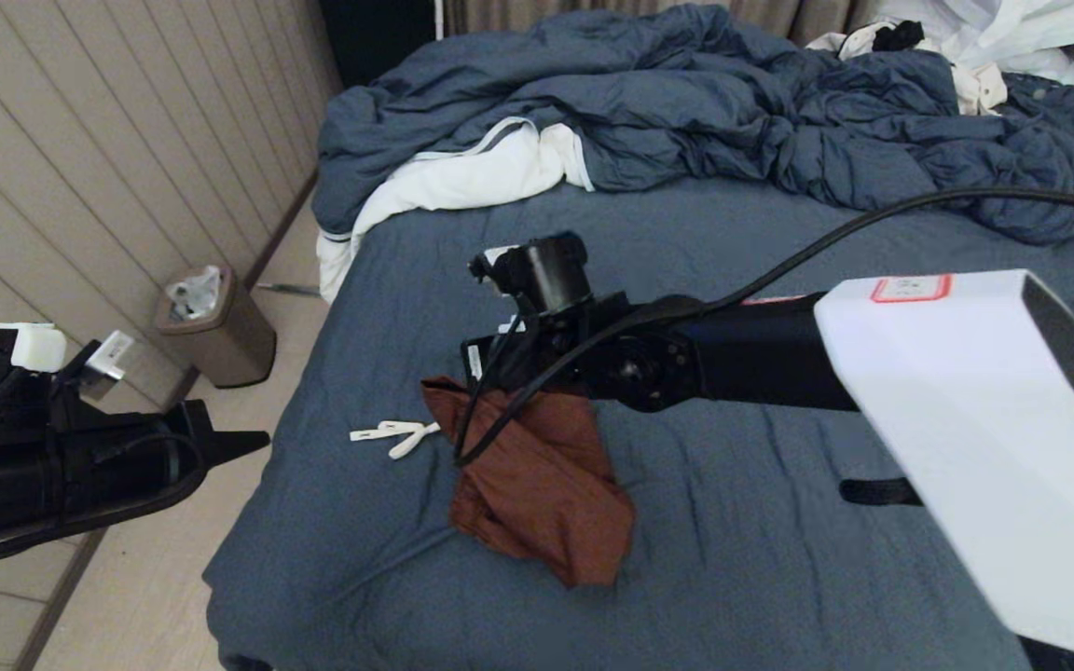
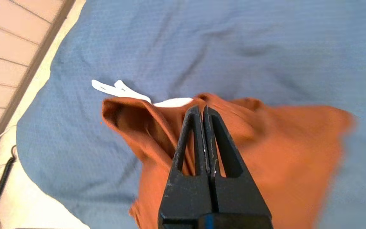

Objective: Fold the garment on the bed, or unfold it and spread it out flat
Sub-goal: Fold the brown shorts

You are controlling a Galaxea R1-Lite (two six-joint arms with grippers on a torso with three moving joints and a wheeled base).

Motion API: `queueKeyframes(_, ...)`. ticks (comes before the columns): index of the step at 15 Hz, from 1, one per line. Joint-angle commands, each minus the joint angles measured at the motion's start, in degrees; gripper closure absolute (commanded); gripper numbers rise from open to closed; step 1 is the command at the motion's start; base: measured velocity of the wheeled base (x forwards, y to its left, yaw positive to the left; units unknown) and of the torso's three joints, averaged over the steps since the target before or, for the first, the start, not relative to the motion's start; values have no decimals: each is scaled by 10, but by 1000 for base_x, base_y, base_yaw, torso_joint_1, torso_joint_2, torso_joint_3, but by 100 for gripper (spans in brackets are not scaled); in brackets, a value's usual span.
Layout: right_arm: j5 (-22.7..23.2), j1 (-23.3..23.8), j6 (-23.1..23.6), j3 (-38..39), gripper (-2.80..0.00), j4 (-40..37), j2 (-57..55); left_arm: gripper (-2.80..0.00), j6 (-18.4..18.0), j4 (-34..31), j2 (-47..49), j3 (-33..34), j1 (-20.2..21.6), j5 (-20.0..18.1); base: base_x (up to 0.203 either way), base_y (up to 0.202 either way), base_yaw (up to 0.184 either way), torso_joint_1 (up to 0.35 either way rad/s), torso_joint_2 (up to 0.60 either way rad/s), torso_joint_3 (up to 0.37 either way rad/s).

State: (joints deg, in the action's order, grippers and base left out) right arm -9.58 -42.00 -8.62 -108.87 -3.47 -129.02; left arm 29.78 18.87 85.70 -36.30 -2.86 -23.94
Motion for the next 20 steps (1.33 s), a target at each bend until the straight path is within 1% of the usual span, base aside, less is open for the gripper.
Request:
queueKeyframes(1, -2, 14, 3, 58, 0, -3, 61, 0, 2, 1, 0, 1, -1, -1, 0, 0, 0, 0, 0, 0)
queueKeyframes(4, -3, 50, 10, 154, 0, -2, 82, 0, 3, 1, -1, 3, -8, -1, 0, 0, 0, 0, 0, 0)
queueKeyframes(7, -2, 64, 8, 227, 0, 0, 80, 0, 3, 1, 0, 3, -8, -1, 0, 0, 0, 0, 0, 0)
queueKeyframes(11, 0, 63, 6, 268, 0, 32, 54, 0, 3, 1, 1, 3, -8, -1, 0, 0, 0, 0, 0, 0)
queueKeyframes(13, 1, 50, 5, 280, 0, 38, 50, 0, 3, 1, 1, 3, -8, -1, 0, 0, 0, 0, 0, 0)
queueKeyframes(15, 2, 26, 4, 293, 0, 38, 51, 0, 3, 1, 1, 3, -8, -1, 0, 0, 0, 0, 0, 0)
queueKeyframes(20, 3, -47, -1, 313, 0, 37, 74, 0, 3, 1, 1, 3, -8, -1, 0, 0, 0, 0, 0, 0)
